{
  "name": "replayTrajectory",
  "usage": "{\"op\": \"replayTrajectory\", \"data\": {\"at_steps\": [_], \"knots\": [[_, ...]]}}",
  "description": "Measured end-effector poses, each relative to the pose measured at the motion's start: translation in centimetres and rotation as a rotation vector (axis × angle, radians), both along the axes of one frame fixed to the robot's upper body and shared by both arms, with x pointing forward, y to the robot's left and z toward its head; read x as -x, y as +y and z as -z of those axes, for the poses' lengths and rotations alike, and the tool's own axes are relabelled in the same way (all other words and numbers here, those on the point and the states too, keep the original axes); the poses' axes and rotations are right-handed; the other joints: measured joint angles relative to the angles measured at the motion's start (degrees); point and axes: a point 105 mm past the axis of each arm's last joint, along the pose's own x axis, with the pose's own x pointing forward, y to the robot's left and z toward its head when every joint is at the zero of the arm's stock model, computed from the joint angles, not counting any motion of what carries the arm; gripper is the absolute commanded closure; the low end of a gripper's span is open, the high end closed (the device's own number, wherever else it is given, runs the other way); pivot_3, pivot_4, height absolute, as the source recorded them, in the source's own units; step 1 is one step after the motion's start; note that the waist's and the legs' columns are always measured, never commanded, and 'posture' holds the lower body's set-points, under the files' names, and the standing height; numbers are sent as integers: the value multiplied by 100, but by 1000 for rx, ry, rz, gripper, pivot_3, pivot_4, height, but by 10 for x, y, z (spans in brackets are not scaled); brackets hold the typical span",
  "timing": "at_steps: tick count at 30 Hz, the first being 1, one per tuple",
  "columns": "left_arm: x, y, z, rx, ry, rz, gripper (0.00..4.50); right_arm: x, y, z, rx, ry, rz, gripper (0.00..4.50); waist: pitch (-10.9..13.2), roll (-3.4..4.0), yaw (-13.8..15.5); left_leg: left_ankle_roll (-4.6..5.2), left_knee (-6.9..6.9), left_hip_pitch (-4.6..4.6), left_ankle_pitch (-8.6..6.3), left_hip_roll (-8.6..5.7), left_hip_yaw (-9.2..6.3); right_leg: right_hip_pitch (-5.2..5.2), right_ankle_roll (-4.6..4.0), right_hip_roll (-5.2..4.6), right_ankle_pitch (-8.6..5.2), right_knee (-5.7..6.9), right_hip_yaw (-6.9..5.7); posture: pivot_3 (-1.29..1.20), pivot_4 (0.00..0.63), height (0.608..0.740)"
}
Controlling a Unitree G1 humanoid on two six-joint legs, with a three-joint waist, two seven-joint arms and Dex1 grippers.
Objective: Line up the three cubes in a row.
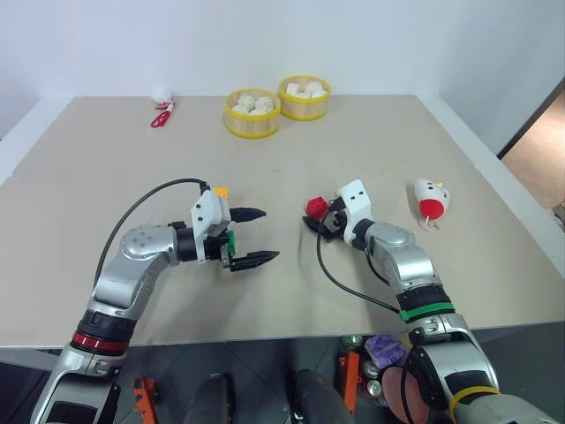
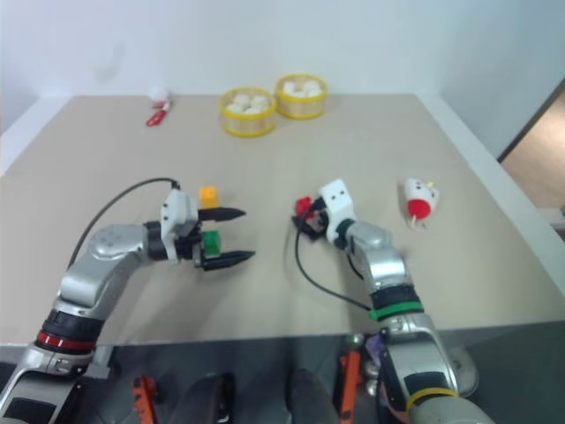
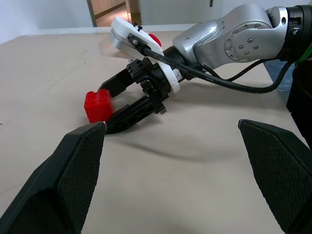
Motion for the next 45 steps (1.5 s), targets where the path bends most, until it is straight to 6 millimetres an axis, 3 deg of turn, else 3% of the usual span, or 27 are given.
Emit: {"op": "replayTrajectory", "data": {"at_steps": [2,3,9,20,25,28,35,39,45], "knots": [[0,0,1,2,1,-6,0,1,1,0,4,2,-13,963,0,0,0,0,-4,2,0,0,-2,0,-2,2,-1,0,-1,0,150,740],[0,0,0,2,1,-6,0,1,2,1,7,2,-17,1127,0,0,0,0,-5,3,0,1,-3,0,-3,2,-1,0,-2,0,150,740],[0,2,-2,4,-4,-16,0,2,2,-1,13,-7,-38,3257,0,0,-1,1,-2,5,1,1,-2,1,-3,2,0,0,-1,0,150,740],[-1,7,-2,21,12,-14,0,4,-8,-9,49,-46,-91,3269,0,0,1,1,-3,4,1,-2,-1,0,-3,-1,0,0,-1,0,150,740],[4,17,-9,87,39,48,0,37,-21,-47,61,-86,-366,3269,3,3,11,1,-7,4,0,-1,-3,0,-4,0,-4,-1,-3,0,150,740],[7,24,-13,100,37,72,0,59,-24,-55,81,-75,-494,3269,2,2,6,0,-8,8,0,5,-5,0,-9,6,-6,-1,-7,0,150,740],[16,29,-14,87,54,127,0,97,-20,-38,141,33,-708,3269,3,1,3,-1,-4,9,0,2,-3,0,-11,0,-6,-1,-9,0,150,740],[32,34,-11,42,59,192,0,116,-7,-15,176,90,-814,3269,4,0,14,-4,-7,6,-2,3,-8,-4,-18,-2,-11,-1,-15,0,150,740],[42,40,-10,10,51,206,0,120,-3,-12,207,79,-858,3269,5,-1,17,-4,-3,6,-2,-2,-3,-3,-18,-14,-11,-1,-16,0,150,740]]}}
